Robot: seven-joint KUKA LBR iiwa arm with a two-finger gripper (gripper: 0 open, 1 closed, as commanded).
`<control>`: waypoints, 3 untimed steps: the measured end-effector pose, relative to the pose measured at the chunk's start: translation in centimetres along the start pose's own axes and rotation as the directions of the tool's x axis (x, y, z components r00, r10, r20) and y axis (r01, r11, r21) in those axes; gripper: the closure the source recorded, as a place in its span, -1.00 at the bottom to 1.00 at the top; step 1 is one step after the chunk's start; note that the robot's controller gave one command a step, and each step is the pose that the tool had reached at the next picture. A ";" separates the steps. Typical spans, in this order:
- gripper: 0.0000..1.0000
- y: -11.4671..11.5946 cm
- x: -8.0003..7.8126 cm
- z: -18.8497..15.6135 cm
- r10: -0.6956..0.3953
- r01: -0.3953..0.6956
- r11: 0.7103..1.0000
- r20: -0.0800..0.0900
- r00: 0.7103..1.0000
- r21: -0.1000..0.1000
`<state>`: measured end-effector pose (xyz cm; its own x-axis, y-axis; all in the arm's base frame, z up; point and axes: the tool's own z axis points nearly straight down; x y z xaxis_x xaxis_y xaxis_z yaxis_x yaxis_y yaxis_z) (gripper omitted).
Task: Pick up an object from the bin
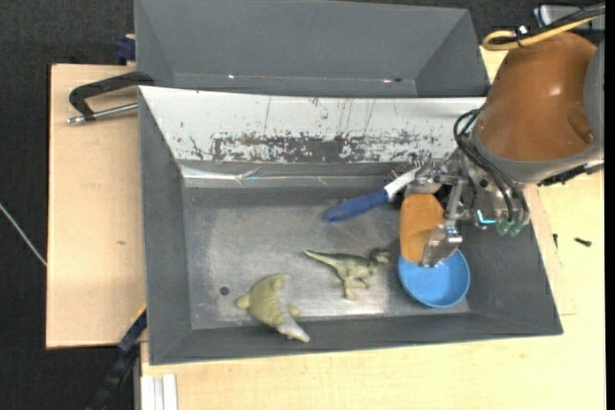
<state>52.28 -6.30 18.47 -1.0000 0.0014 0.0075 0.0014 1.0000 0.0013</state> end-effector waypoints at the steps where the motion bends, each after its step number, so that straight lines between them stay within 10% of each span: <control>1: -1.00 4.4 -3.5 9.0 -0.144 0.144 0.990 0.024 0.989 0.008; 2: 1.00 4.4 -3.5 9.2 -0.145 0.145 0.989 0.023 0.989 0.008; 3: 1.00 3.1 -5.6 9.7 -0.776 0.775 0.631 0.005 0.631 0.034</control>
Offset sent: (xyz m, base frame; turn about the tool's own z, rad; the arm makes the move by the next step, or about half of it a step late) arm 0.0328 0.0534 -0.1147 -0.1569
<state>57.80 -3.19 8.75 -0.6323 -0.7747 -0.0011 -0.7744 0.6321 -0.0270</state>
